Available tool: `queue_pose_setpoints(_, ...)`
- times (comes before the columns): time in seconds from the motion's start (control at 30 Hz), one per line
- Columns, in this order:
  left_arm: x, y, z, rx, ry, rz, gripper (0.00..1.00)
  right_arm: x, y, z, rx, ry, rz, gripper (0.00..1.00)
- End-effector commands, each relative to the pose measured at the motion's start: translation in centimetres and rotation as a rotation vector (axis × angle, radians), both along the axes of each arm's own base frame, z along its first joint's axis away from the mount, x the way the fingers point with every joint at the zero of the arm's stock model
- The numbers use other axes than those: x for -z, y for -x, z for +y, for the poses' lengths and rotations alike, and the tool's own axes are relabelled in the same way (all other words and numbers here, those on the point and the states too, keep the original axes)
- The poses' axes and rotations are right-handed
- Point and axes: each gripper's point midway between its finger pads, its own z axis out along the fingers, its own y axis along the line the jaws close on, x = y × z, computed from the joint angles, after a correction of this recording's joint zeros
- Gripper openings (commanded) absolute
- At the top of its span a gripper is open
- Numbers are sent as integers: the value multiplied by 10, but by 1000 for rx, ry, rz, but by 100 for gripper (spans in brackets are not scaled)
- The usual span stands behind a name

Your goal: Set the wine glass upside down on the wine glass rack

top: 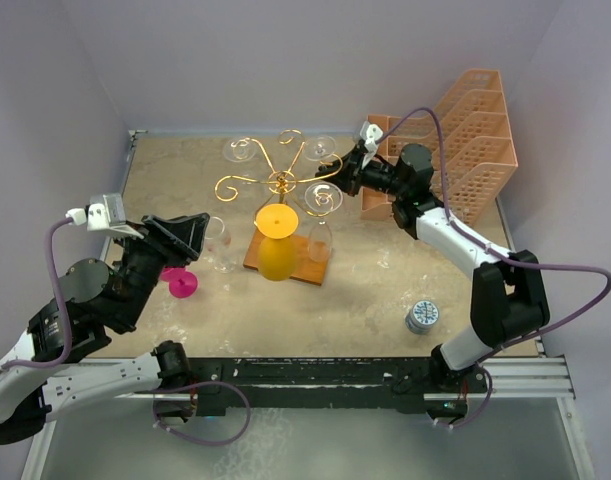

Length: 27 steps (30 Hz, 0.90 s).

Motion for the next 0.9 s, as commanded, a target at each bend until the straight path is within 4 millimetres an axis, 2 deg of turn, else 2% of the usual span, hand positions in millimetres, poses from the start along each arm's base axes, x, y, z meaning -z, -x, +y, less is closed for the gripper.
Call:
queue_pose_setpoints(0.0,-11,1,3,-9,50,-12,50,-38,14,7,-79,-17,-122,0)
queue_pose_setpoints(0.23,-15,2,3,-1,65,-14,50,-29,17,12,-107,10,-110,0)
queue_pose_setpoints(0.87,-13,1,4,-10,62,-12,50,-34,39,9,-135,5,-139,0)
